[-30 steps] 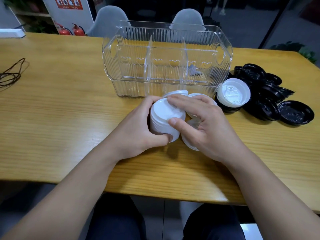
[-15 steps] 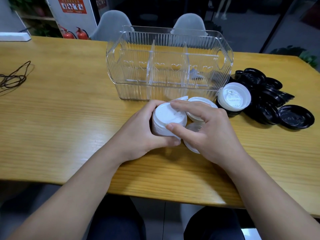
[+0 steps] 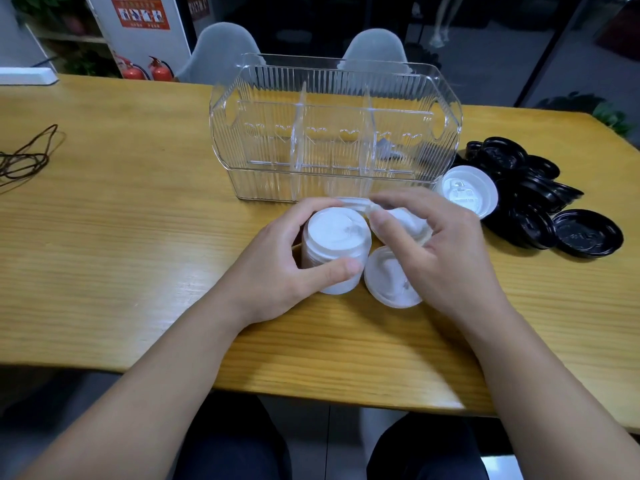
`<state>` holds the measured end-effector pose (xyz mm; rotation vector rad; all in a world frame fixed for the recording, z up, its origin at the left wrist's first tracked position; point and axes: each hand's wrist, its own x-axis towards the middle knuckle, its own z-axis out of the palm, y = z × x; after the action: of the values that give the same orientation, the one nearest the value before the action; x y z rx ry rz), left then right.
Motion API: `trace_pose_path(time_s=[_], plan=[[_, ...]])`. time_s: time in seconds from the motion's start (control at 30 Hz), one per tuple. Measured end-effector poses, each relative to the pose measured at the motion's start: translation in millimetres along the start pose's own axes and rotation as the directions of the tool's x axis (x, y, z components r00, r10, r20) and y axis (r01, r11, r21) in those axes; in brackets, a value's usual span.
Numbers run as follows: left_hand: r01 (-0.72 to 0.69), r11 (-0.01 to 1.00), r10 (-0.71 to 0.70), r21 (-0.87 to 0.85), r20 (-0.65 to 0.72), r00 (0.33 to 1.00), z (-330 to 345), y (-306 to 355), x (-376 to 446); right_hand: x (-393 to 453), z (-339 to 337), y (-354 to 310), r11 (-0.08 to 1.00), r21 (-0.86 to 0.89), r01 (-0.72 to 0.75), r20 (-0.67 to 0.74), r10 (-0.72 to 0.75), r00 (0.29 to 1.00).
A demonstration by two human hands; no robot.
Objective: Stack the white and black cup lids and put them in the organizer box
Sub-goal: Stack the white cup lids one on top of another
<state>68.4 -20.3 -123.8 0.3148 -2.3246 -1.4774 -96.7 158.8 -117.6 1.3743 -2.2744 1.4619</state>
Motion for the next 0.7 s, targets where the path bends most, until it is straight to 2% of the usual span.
trace_pose_path(time_s=[0.13,0.2,0.37,0.5,0.7], plan=[[0.009,1.0,-0.009,0.009,-0.024,1.0,-1.0,-6.3,1.5,4.0,0.0,19.8,0.953,-0.302,-0.031,0.011,0.036,0.999],[0.01,1.0,-0.01,0.012,-0.028,1.0,-1.1,-8.2,1.6,4.0,3.2,24.8,0.932,-0.361,-0.018,0.028,0.03,0.999],[0.0,1.0,0.001,0.021,-0.029,1.0,-0.7,-7.7,1.9,4.8,2.2,25.3,0.941,-0.337,0.021,-0.015,-0.027,1.0],[-0.001,1.0,0.002,0.023,-0.032,0.999,-0.3,-6.5,1.8,4.8,2.0,23.2,0.957,-0.291,-0.001,-0.031,-0.008,0.999],[-0.012,0.999,0.013,0.038,-0.027,1.0,0.1,-6.3,1.6,5.0,-3.1,14.9,0.992,-0.125,0.005,-0.132,-0.022,0.991]])
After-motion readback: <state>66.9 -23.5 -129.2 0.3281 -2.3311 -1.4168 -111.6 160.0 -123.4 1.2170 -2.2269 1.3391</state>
